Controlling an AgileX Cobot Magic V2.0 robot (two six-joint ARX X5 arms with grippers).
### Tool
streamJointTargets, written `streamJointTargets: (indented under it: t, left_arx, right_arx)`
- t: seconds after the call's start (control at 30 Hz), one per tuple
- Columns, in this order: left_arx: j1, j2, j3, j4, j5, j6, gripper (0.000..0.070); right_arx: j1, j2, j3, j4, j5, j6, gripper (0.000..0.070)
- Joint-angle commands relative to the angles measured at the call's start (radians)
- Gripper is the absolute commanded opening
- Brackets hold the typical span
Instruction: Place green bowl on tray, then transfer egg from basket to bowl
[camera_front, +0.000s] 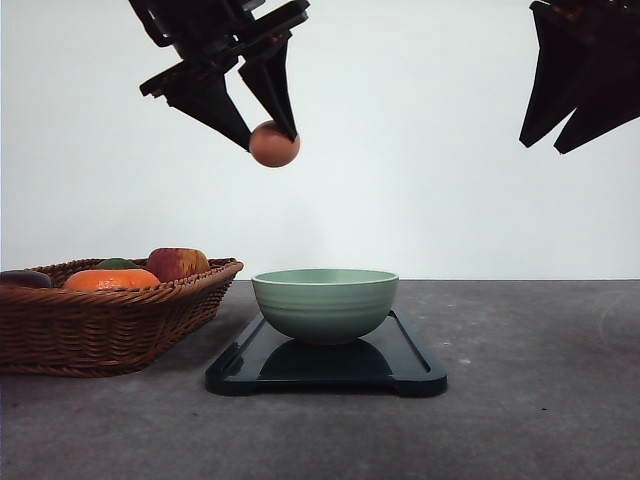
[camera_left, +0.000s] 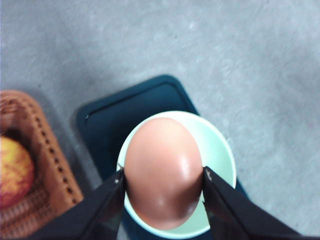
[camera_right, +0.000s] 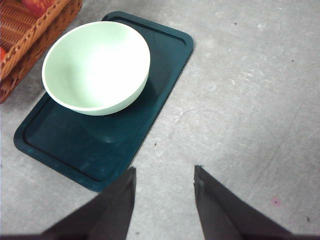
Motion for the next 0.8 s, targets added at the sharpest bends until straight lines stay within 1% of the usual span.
streamJointTargets:
  t: [0.0,0.13,0.37,0.77]
  left_arx:
    - [-0.011,0.041,0.029,0.019,-0.002,-0.020,0.0259]
    - [-0.022,0.088,0.029,0.038,-0.002,-0.021,0.0259]
    - [-0.043,0.180,0.029,0.107,-0.002,-0.017,0.0259]
    - [-0.054,0.313,0.029,0.095,-0.002,-0.011,0.0260]
  right_arx:
    - [0.005,0.008,0.009,0.006,0.002,0.006,0.0228]
    - [0.005,0.008,0.009,0.006,0.003,0.006,0.0228]
    - [0.005,0.008,0.009,0.006,0.003,0.006,0.0228]
    - [0.005,0.008,0.009,0.006,0.007,0.007,0.0228]
